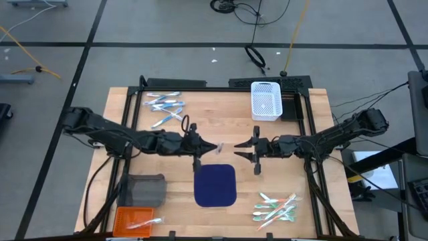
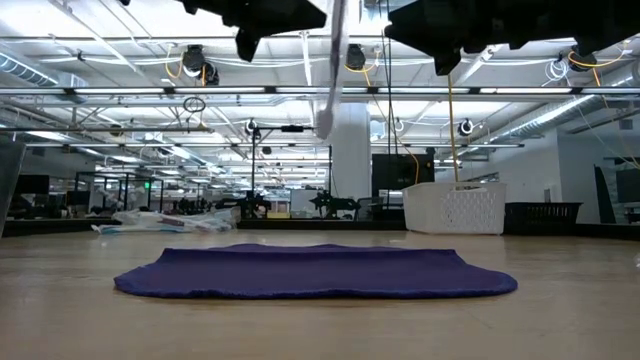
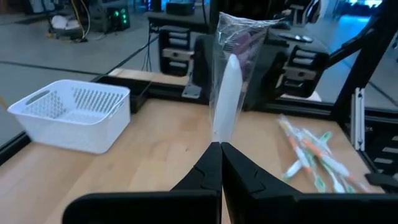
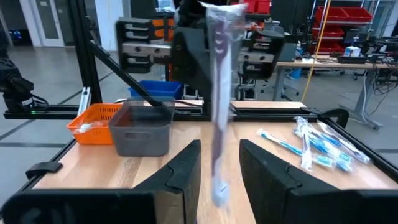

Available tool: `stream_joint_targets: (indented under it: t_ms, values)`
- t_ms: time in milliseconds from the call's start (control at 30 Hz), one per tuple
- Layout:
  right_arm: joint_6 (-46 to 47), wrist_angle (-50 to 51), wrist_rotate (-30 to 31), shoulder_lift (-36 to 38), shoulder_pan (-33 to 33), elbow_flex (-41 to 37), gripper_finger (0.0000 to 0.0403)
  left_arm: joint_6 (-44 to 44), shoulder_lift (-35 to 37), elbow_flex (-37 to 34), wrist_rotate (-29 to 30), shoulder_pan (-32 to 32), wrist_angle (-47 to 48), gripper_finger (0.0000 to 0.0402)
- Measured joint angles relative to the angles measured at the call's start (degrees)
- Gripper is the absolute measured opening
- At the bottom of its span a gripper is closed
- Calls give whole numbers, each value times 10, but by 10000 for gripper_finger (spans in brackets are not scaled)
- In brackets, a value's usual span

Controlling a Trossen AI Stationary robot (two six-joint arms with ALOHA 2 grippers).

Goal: Pick & Place Toothbrushes
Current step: Put the violet toothbrush into the black basket

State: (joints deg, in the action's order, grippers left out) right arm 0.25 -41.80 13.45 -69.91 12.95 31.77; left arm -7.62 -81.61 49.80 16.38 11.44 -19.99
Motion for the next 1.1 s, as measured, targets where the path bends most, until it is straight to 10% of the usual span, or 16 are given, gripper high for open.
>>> stream_joint_targets:
  t_ms: [1100]
  values:
    - [-11,-39,-2,-6,-2,0,105,28,-141,0,2,-12,-236,0]
